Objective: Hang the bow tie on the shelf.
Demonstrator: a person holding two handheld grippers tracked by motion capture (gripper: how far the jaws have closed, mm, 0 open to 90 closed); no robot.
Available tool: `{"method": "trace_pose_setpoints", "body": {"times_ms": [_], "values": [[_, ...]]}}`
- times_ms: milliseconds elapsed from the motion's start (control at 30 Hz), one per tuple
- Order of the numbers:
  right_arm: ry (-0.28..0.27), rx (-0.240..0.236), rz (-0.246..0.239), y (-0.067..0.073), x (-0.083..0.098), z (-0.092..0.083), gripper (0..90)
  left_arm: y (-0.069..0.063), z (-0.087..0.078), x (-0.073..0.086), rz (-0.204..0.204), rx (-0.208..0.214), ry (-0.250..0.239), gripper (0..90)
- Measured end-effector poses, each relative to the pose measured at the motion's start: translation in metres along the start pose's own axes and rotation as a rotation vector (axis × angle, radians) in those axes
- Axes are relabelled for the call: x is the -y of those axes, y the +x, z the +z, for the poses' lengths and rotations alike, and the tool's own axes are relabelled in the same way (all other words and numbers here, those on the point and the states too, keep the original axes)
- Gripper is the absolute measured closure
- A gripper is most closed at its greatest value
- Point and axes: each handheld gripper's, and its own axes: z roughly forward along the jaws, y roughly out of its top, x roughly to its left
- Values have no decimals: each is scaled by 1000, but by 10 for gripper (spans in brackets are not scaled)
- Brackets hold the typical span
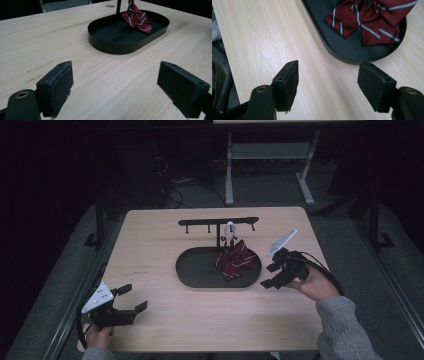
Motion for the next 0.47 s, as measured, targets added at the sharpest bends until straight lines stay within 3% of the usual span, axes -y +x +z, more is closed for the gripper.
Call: {"method": "trace_pose_setpoints", "body": {"times_ms": [200, 467], "values": [[-5, -4, 17, 6, 19, 5, 332, -1, 1, 0, -7, 4, 16, 131], [-48, 2, 84, 20, 51, 13, 331, -4, 1, -1, -3, -3, 13, 131]]}}
